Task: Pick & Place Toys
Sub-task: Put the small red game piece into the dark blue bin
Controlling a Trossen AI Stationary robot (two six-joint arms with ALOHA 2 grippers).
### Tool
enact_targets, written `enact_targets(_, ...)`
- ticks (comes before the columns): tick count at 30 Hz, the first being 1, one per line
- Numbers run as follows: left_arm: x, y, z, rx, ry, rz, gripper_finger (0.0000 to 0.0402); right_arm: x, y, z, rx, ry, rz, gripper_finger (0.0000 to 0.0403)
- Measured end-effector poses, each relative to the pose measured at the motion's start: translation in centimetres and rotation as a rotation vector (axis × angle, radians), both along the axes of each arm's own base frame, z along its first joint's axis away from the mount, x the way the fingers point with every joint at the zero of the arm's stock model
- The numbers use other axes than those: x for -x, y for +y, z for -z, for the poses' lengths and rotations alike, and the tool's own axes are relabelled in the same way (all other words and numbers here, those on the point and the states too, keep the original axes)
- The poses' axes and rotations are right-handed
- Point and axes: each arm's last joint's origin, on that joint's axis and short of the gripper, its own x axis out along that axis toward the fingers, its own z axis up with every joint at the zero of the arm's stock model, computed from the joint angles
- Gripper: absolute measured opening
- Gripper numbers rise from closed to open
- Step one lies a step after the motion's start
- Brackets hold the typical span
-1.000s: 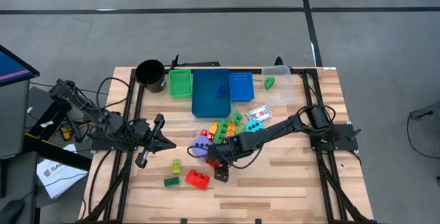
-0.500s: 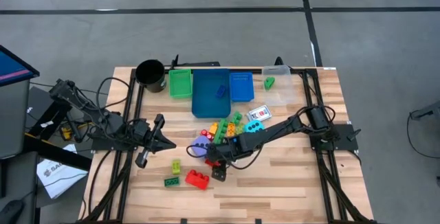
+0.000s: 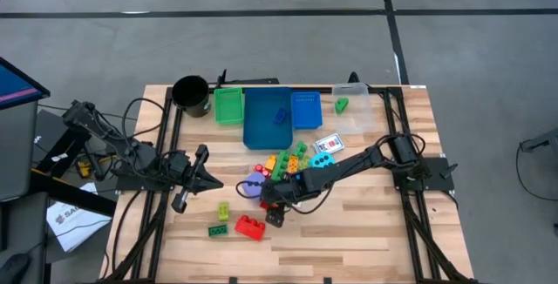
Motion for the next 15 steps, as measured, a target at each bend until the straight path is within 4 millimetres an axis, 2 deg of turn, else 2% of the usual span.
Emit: enact_targets(15,0.0,0.0,0.0,0.003,0.0,0.0,0.0001,0.1,1.2,-0.2,-0.011,-0.028,-0.027,0.026)
